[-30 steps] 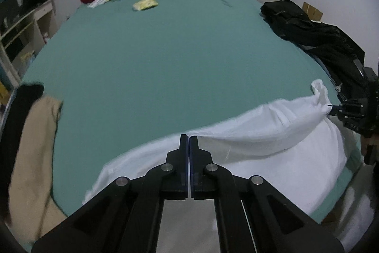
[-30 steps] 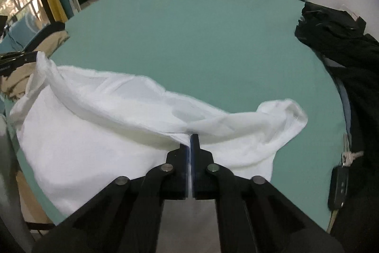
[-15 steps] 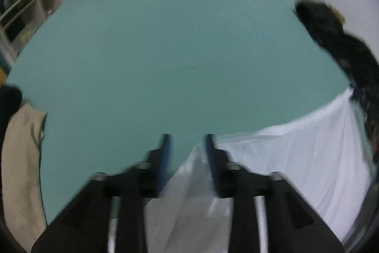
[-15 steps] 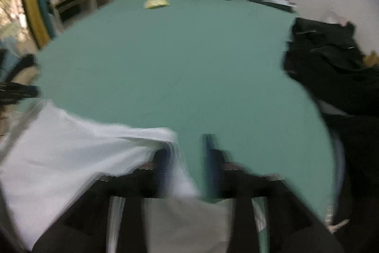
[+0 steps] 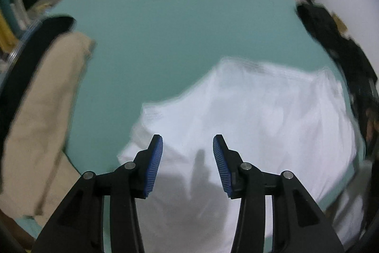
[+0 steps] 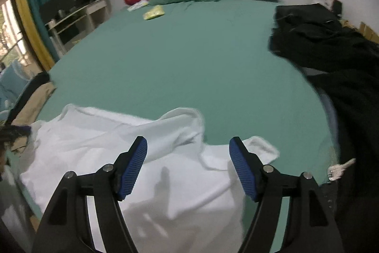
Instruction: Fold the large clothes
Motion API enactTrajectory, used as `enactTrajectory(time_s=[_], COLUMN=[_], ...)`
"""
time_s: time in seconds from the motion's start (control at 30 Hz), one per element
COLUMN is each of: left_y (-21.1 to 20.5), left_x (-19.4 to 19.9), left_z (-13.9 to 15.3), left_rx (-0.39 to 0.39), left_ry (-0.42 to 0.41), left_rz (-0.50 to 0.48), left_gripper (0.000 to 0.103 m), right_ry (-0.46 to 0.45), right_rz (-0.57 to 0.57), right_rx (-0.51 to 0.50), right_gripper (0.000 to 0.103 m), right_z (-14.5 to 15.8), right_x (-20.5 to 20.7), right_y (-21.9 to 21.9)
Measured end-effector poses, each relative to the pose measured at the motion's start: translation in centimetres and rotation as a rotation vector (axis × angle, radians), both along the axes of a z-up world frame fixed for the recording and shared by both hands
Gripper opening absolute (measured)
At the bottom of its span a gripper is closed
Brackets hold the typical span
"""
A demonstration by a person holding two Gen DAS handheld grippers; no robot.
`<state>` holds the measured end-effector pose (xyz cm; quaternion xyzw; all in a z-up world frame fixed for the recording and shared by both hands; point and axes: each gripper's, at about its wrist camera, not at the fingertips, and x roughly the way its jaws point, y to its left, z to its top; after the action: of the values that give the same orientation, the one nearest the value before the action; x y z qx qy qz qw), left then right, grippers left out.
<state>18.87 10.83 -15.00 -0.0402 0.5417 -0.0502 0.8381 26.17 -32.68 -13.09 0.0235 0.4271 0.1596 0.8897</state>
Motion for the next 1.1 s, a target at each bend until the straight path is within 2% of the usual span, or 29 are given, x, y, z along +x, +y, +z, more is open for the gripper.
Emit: enactTrajectory(time_s=[0.07,0.13,0.27,0.37,0.5,0.57,0.63,0.7,0.73,0.8,0.9,1.0,1.1], left_y=[-0.3,-0.6,-0.4,0.5,2.8,4.5,5.8,6.7,7.0,7.0,5.1,2.8,0.2], left_x=[0.3,1.0,3.1,5.5,8.9,9.9,10.8,11.5,11.3,10.6,9.4,8.1,8.0], left_z=[-1.8,-2.8,-3.4,-3.1,-3.3,-3.4,-3.3,-2.7,-2.2,-0.7,0.8,0.5,-1.9], left_rx=[-0.009,-0.013,0.026,0.077,0.278,0.289,0.296,0.347,0.345,0.295,0.215,0.074,-0.017], left_ry=[0.072,0.123,0.106,0.062,-0.012,-0.031,-0.044,-0.064,-0.077,-0.128,-0.151,-0.11,0.007], left_rz=[-0.007,-0.001,0.03,0.063,0.093,0.123,0.144,0.178,0.195,0.226,0.186,0.101,0.029], left_gripper=[0.047,0.047,0.047,0.047,0.047,0.047,0.048,0.048,0.048,0.048,0.048,0.048,0.048], right_ry=[0.089,0.196,0.283,0.26,0.257,0.236,0.218,0.19,0.186,0.167,0.149,0.183,0.252], right_rz=[0.085,0.143,0.196,0.188,0.214,0.199,0.176,0.131,0.099,0.067,0.132,0.283,0.388], right_rx=[0.039,0.03,-0.025,-0.064,-0.094,-0.105,-0.17,-0.249,-0.269,-0.224,-0.146,-0.054,-0.035], right_gripper=[0.072,0.072,0.072,0.072,0.072,0.072,0.072,0.072,0.072,0.072,0.072,0.072,0.072], right_z=[-1.3,-3.2,-6.0,-6.2,-6.5,-6.3,-6.2,-6.1,-5.9,-4.8,-3.5,-3.4,-5.4], right_x=[1.0,2.0,4.0,6.2,9.8,11.3,12.6,13.7,14.0,13.3,10.9,8.2,7.8], right_y=[1.2,2.5,4.2,4.7,4.5,4.0,3.7,3.4,3.2,3.1,5.7,9.5,13.1])
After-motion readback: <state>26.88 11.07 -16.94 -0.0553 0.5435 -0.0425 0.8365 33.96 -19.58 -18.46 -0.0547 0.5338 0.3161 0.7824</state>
